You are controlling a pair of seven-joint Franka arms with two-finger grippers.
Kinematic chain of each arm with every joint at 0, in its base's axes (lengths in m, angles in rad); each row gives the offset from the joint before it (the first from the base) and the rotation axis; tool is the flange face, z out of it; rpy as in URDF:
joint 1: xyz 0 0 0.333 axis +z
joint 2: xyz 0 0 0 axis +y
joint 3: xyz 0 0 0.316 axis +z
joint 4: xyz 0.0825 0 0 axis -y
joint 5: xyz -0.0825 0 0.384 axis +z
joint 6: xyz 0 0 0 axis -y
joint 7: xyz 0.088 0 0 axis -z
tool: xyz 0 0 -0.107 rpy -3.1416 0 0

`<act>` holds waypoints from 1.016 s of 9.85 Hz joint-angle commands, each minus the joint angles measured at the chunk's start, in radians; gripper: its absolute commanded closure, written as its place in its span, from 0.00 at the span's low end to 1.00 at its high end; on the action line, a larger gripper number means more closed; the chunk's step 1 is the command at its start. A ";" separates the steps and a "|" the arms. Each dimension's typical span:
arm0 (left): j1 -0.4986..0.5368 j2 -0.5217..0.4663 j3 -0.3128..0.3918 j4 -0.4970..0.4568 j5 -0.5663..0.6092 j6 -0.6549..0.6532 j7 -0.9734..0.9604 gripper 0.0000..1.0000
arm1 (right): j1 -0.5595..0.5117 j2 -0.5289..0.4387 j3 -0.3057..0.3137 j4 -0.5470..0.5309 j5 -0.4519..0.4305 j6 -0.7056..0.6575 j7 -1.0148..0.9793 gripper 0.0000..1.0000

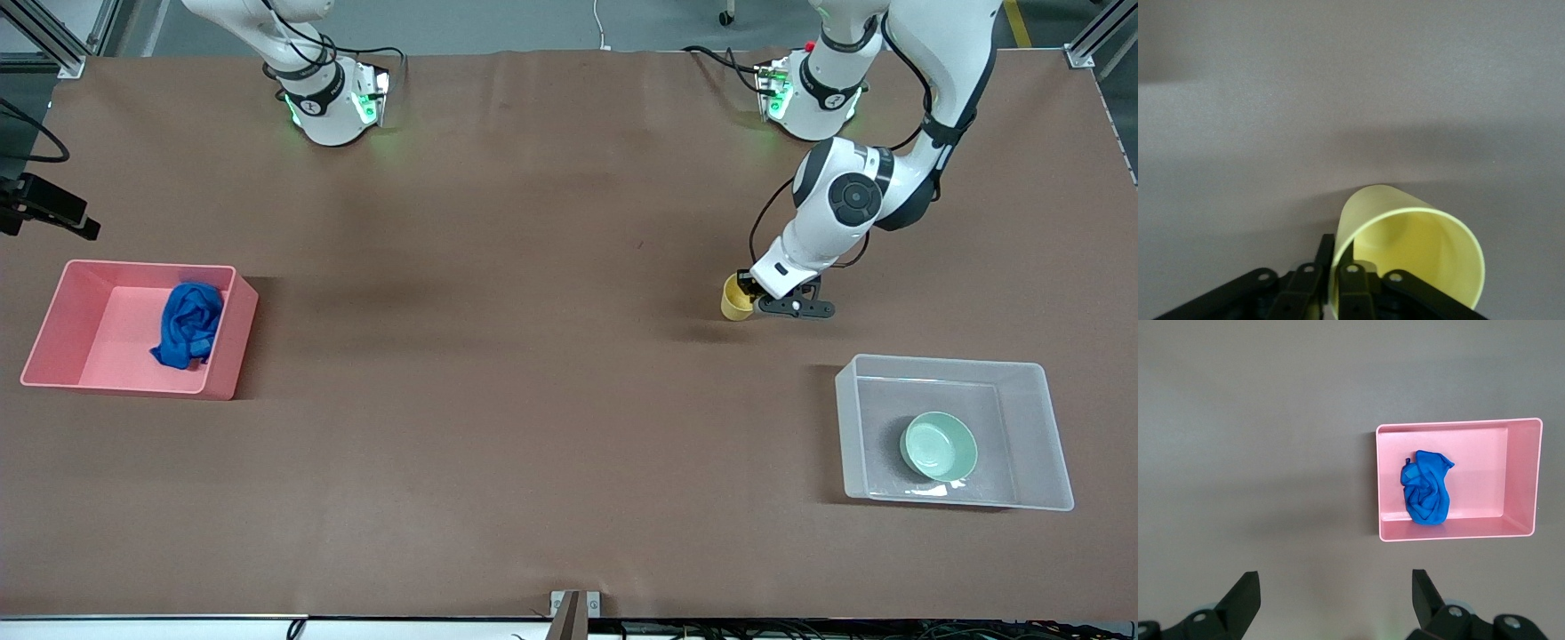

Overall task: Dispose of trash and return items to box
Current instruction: 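Carry the yellow cup with the left gripper and set it in the bowl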

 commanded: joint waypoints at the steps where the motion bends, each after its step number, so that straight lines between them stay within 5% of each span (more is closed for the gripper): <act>1: 0.005 -0.021 -0.002 -0.003 0.028 -0.024 -0.016 0.99 | -0.010 -0.024 0.005 -0.023 -0.012 -0.006 -0.013 0.00; 3: 0.011 -0.088 0.042 0.078 0.028 -0.160 0.029 0.99 | -0.010 -0.024 0.005 -0.023 -0.012 -0.006 -0.013 0.00; 5: 0.011 -0.069 0.147 0.303 0.026 -0.396 0.122 0.99 | -0.010 -0.024 0.005 -0.023 -0.012 -0.006 -0.013 0.00; 10: 0.016 0.276 0.403 0.831 -0.024 -0.483 0.331 1.00 | -0.010 -0.021 0.005 -0.023 -0.010 -0.006 -0.013 0.00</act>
